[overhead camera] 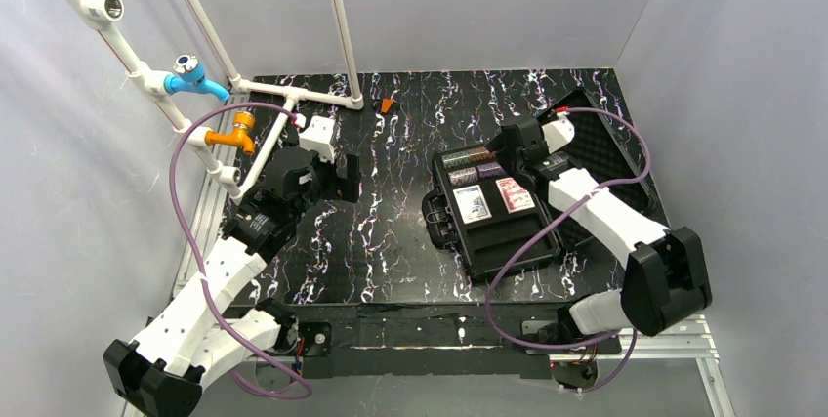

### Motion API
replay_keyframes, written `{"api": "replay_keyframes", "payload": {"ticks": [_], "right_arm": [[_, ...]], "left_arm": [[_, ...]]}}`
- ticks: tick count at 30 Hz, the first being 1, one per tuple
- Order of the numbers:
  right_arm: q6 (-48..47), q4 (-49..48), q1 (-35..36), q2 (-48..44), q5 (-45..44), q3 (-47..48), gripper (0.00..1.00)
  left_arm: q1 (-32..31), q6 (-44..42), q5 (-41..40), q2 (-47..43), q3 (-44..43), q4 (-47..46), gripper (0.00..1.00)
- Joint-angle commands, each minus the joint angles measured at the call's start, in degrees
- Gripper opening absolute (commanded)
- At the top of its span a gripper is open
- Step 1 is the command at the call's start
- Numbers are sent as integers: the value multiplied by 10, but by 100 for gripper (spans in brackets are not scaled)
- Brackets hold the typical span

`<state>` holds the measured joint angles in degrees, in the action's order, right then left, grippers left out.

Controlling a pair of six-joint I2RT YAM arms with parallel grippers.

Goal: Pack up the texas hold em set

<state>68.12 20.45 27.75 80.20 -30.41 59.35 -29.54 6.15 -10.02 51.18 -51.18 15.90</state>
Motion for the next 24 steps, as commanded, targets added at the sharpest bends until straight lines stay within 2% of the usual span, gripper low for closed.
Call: {"api": "replay_keyframes", "payload": {"ticks": [1,5,8,11,15,19,24], "right_arm": [[-265,-173,-5,-45,-6,-48,77],[-428,-244,-16,-64,15,-82,62],[-494,-209,-35,-28,45,-47,49],[-548,-155,-54,21,88,-8,41],[-592,-81,-71,92,120,51,30],[-615,-60,-88,128,162,67,18],[-632,-51,-94,149,193,73,16]], "left_arm": [[-3,-6,-11,-5,-21,5,97],[-3,-5,-11,-4,-20,6,97],[-3,-6,-11,-3,-21,6,97],[-3,-5,-9,-2,-21,6,96],[-3,-5,-8,-1,-20,6,96],[-3,-5,-7,0,-21,6,95],[-3,-5,-5,3,-21,6,95]]}}
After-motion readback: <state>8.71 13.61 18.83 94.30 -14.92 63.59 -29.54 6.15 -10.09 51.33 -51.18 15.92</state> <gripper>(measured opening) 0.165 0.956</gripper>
